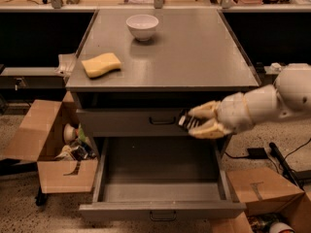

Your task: Place rxbar chocolate into middle drawer

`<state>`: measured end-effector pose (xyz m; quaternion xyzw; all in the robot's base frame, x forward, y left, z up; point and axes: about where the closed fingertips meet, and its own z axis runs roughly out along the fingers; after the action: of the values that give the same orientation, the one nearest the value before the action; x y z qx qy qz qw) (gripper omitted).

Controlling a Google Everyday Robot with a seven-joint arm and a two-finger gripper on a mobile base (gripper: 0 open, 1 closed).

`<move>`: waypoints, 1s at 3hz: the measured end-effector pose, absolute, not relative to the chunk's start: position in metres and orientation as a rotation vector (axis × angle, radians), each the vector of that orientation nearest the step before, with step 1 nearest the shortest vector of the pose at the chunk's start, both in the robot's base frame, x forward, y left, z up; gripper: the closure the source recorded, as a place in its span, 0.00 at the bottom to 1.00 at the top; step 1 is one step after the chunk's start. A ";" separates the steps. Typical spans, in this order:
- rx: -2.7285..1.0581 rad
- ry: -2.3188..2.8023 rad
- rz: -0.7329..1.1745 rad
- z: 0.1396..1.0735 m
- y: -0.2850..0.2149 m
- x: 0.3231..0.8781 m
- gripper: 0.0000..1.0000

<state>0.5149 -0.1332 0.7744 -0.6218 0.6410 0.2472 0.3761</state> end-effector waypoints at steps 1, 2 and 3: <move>-1.580 1.797 0.750 0.664 -0.124 0.483 1.00; -1.572 1.900 0.791 0.594 -0.121 0.471 1.00; -1.572 1.982 0.774 0.524 -0.122 0.487 1.00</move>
Offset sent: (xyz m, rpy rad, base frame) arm -0.0593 0.0113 -0.2723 -0.1271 0.3717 -0.0829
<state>0.4870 -0.1224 0.5237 -0.5759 0.7264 0.2836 0.2456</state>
